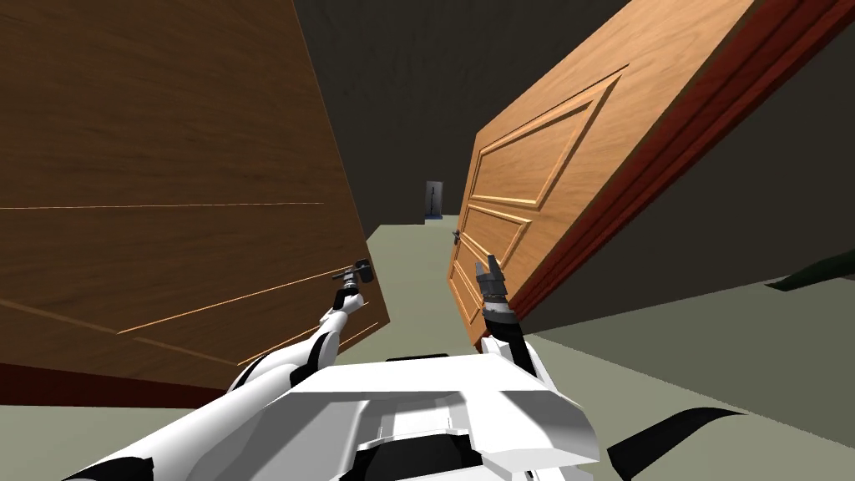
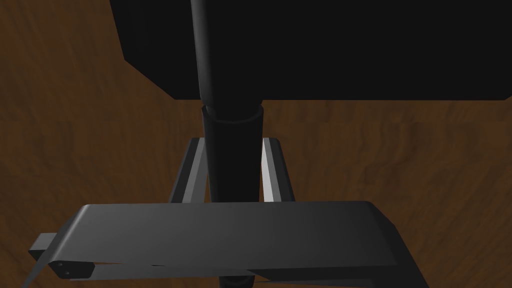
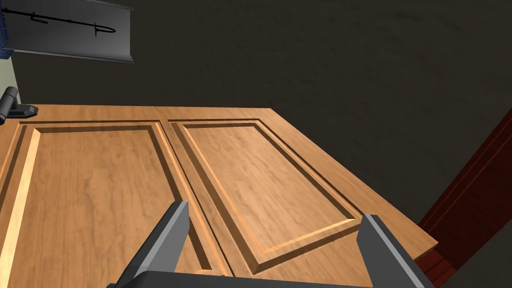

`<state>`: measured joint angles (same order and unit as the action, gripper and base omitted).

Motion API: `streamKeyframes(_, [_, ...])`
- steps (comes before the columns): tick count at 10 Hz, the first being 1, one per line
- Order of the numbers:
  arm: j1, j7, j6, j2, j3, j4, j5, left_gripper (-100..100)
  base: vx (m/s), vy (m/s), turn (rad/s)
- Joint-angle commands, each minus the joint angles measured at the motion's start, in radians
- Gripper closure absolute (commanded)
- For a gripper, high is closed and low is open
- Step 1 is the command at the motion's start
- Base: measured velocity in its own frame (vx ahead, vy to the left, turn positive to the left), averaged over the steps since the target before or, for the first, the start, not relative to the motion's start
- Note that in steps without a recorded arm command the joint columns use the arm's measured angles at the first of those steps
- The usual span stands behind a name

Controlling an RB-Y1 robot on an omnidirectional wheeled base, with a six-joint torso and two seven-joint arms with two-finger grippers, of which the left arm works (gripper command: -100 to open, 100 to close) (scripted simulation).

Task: Push the door open

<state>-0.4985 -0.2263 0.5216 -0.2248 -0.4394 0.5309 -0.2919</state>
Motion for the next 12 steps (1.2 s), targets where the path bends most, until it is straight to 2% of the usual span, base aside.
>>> streamKeyframes(1, [0.008,0.012,0.004,-0.025,-0.011,-0.011,-0.001,100,0.2,-0.101,0.175])
streamKeyframes(3, [0.014,0.019,0.002,-0.035,-0.017,-0.008,0.0,100,0.212,-0.107,0.108])
streamKeyframes(5, [0.014,0.019,0.002,-0.035,-0.017,-0.008,0.0,100,0.077,-0.023,0.028])
streamKeyframes(6, [0.019,0.024,-0.001,-0.043,-0.022,-0.006,0.0,100,0.117,-0.054,0.051])
streamKeyframes(9, [0.025,0.03,-0.003,-0.052,-0.027,-0.004,0.001,100,0.167,-0.074,0.087])
streamKeyframes(10, [0.02,0.034,0.005,-0.054,-0.023,-0.029,0.002,100,0.072,-0.016,0.044])
streamKeyframes(11, [0.022,0.029,0.01,-0.064,-0.039,-0.033,-0.006,100,0.112,-0.007,0.038])
streamKeyframes(12, [0.022,0.026,0.011,-0.065,-0.043,-0.033,-0.008,100,0.167,-0.013,0.039])
